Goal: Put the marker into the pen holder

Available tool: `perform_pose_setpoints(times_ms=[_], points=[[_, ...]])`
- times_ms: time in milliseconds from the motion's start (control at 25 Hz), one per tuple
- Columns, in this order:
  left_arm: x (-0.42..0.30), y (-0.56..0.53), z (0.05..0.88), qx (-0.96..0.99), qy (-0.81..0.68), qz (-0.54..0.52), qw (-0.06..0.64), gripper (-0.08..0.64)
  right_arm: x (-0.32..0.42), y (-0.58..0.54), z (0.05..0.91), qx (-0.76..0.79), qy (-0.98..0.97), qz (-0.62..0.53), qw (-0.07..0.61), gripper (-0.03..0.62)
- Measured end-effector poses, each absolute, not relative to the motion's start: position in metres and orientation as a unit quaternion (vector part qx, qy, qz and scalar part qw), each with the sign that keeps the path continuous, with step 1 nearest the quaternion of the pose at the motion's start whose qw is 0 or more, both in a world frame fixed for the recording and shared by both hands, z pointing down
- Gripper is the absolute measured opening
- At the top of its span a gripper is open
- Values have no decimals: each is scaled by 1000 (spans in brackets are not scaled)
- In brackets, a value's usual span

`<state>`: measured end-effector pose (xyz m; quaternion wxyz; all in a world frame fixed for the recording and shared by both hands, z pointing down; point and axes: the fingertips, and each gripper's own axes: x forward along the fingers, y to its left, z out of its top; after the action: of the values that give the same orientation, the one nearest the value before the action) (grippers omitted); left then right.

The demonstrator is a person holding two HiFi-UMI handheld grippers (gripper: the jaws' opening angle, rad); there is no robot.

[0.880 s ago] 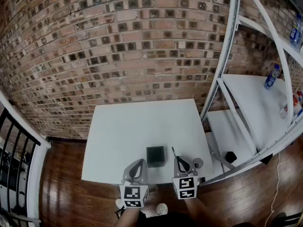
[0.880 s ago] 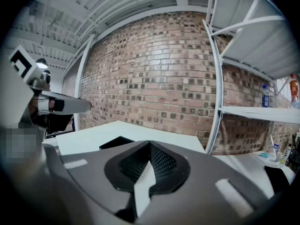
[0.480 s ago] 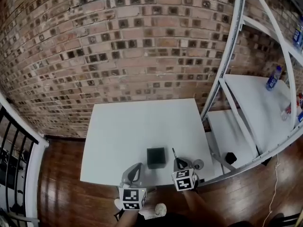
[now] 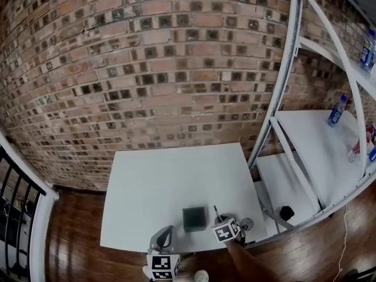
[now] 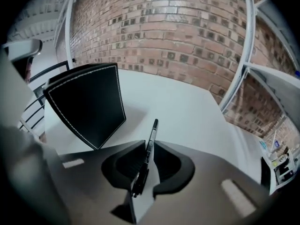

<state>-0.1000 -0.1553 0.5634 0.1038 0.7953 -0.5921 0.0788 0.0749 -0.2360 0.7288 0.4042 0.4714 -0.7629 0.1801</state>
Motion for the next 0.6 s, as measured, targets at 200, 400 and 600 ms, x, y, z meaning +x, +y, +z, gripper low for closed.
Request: perform_pose_setpoints(times_ms=[200,400,600], points=[[-104,-159,567,796,-592,79,104,12,73,-239,737,454,-759,214,414,55],[-100,-160,565,799,-587,79,105,14,72,-241,735,452,-760,232,405,48],[-100,-157,565,800,-586,82,103,12,71,-235,738,451,-757,268,390,45]])
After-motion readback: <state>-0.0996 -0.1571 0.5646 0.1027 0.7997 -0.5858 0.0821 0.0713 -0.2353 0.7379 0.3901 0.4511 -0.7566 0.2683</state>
